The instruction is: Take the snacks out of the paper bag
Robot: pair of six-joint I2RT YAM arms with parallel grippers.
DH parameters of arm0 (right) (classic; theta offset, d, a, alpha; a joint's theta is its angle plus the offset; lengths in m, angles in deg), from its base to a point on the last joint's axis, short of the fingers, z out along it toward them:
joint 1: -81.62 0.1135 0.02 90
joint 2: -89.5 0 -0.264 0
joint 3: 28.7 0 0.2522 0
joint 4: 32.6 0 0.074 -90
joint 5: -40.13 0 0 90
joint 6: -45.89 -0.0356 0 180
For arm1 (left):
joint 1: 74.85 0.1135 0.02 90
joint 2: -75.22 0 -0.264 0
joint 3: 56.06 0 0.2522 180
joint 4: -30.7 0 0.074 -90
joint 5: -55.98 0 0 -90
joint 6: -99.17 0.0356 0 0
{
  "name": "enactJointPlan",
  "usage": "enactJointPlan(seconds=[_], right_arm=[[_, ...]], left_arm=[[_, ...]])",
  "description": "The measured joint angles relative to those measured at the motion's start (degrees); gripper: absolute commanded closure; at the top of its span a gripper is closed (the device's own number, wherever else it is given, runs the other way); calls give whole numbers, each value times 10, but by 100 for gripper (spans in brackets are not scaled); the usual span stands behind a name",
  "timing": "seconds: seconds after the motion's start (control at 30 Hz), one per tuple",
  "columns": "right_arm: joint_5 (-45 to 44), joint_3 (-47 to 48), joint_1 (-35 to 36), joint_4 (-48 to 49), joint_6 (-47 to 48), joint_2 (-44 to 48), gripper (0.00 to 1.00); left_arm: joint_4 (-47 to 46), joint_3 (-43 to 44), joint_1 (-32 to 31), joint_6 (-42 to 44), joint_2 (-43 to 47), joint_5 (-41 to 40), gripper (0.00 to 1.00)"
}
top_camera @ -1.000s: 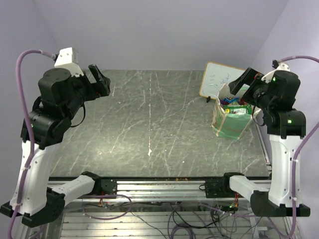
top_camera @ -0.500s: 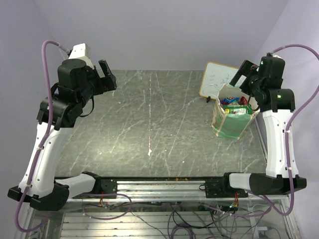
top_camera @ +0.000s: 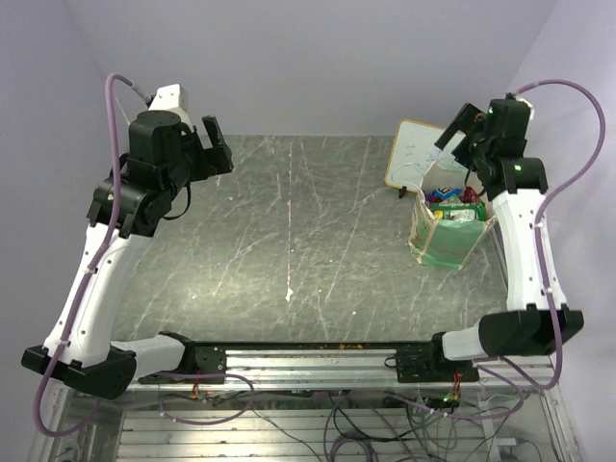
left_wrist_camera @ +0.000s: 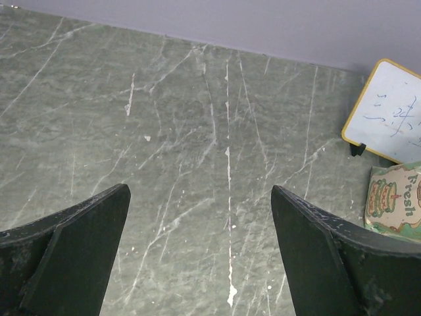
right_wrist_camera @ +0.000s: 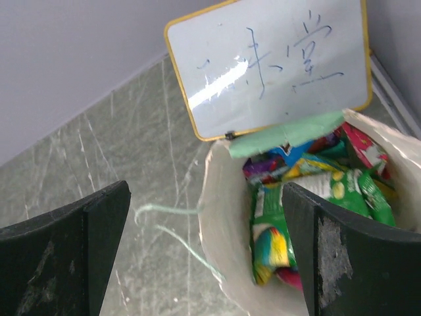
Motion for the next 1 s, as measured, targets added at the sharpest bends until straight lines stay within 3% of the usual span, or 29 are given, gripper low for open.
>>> enactJointPlan(seconds=[0.3, 0.43, 0.73, 1.0], right_arm=[[13, 27, -17, 48, -90, -108, 12], [61, 28, -34, 66, -101, -136, 14], [233, 32, -26, 79, 10, -138, 17], [232, 22, 52, 30, 97, -62, 20]], left_arm=[[-13, 0, 0, 29, -19, 3, 1], [-14, 2, 0, 44, -26, 2, 1], [-18, 11, -4, 66, -32, 1, 1], [-19, 11, -19, 66, -40, 3, 0]])
